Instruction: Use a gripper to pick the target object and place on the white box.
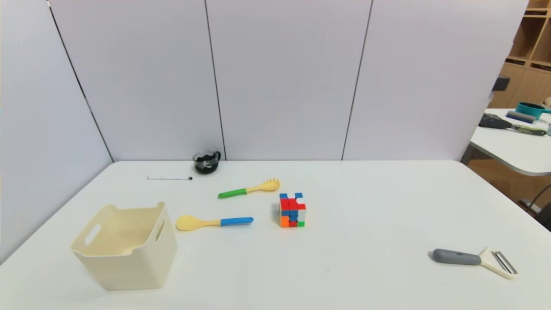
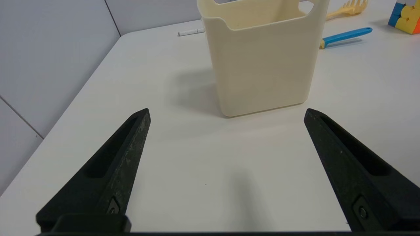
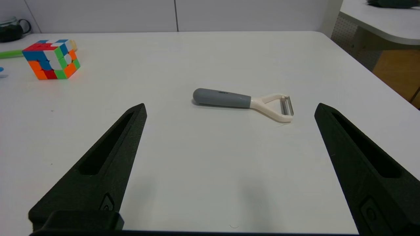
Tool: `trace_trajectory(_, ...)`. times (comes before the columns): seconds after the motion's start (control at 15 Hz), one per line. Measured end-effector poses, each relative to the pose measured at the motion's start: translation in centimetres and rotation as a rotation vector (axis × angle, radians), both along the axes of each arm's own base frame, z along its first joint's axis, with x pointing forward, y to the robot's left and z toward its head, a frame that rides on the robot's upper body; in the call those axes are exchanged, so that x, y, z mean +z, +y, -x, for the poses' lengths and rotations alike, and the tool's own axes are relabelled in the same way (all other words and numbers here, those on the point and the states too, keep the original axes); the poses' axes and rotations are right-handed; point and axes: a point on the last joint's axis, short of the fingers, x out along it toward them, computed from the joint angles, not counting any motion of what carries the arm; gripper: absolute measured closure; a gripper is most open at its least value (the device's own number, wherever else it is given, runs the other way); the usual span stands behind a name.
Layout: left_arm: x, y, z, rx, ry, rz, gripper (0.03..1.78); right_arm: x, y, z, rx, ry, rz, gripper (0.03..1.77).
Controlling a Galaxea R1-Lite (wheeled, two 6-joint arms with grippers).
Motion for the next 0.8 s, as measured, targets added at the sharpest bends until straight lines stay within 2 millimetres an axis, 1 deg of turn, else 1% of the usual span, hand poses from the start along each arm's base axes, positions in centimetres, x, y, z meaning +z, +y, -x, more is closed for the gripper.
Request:
trace_trajectory(0.27,-0.11,0.01,0.08,0.003,-0.007,0.049,0.12,0.00,0.00,0.00,0.000,0.000,0.000,0.03)
trace_trajectory(0.47,-0.11,0.03,0.08,0.014,-0.008,0.119,0.12,0.01,0.00,0.00,0.000,0.000,0.000,0.03)
trace_trajectory(0.8,-0.10,0.05,0.09,0.025,-0.009,0.129,0.12,0.00,0.00,0.00,0.000,0.000,0.000,0.03)
